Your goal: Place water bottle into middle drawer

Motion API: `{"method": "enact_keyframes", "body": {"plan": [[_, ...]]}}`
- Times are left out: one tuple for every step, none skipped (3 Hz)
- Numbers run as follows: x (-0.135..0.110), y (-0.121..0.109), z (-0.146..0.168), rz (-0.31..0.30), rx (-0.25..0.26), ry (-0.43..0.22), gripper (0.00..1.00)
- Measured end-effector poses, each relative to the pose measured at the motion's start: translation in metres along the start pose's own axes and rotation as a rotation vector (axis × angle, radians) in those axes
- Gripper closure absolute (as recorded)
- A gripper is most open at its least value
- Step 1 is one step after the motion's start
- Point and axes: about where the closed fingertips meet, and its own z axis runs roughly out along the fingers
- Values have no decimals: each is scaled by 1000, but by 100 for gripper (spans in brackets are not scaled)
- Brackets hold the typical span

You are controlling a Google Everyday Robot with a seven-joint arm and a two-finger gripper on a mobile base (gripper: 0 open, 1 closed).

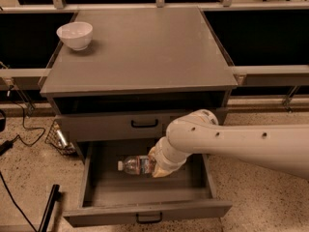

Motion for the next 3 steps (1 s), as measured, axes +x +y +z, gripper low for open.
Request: {"method": "enact_keyframes", "body": {"plan": [[16, 8, 42, 5, -72, 6, 100], [15, 8, 44, -2, -72, 5, 100], [11, 8, 50, -20, -71, 3, 100]]}}
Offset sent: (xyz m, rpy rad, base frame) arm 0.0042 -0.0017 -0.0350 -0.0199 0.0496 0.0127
